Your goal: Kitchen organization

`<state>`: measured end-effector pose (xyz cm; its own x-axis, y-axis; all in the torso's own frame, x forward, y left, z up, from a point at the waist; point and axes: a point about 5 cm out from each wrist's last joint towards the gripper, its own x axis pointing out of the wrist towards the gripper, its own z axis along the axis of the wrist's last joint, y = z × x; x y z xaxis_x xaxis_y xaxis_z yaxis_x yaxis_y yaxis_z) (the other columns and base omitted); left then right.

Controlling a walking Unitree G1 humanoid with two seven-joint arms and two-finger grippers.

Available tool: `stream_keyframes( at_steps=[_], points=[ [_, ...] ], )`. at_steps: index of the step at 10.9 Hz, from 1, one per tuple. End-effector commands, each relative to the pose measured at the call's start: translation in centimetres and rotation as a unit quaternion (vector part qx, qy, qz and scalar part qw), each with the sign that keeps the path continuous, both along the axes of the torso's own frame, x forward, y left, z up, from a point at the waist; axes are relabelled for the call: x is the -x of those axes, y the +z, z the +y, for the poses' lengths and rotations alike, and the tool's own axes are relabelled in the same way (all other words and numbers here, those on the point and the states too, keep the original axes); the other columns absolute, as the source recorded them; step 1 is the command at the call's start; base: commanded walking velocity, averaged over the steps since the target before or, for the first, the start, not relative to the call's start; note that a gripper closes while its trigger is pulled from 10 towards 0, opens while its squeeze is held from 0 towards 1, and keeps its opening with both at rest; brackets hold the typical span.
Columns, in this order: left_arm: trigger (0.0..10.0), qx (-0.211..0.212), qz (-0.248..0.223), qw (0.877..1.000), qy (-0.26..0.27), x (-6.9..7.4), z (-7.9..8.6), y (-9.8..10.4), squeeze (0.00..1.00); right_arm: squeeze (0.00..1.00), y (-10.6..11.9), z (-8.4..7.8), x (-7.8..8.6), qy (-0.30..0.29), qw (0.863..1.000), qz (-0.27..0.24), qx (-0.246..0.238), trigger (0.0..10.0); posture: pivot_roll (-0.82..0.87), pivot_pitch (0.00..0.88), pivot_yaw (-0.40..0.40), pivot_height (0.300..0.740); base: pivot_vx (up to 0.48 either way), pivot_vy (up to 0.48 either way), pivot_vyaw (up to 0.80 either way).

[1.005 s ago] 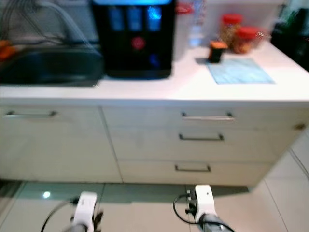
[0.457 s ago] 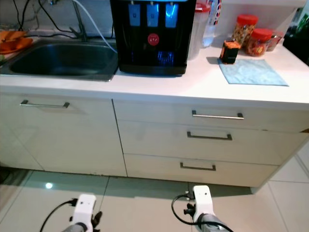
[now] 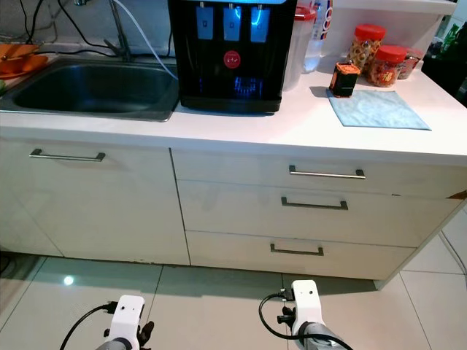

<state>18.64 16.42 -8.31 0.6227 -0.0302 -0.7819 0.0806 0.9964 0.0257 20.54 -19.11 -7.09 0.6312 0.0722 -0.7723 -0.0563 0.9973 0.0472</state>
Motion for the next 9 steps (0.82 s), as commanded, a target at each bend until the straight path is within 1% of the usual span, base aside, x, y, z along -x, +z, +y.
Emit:
stream_keyframes(
  at_steps=[1,5,9],
  points=[
    [10.0,0.001,0.003,1.000,0.010,0.14,0.12,-0.08,0.00,0.00,-0.02,0.05,0.01,0.003,1.000,0.004,-0.004,10.0,0.08,0.000,0.007,0.740,0.000,0.277,0.00],
    [10.0,0.001,0.003,1.000,0.011,0.16,0.10,-0.09,0.00,0.00,-0.02,0.03,0.03,0.006,1.000,0.005,-0.004,10.0,0.08,0.000,0.006,0.740,0.000,0.348,0.00],
    [10.0,0.002,0.004,1.000,0.010,0.23,0.07,-0.12,0.00,0.00,-0.07,0.05,0.12,0.011,1.000,0.006,-0.003,10.0,0.08,0.000,0.004,0.740,0.000,0.457,0.00]
  ],
)
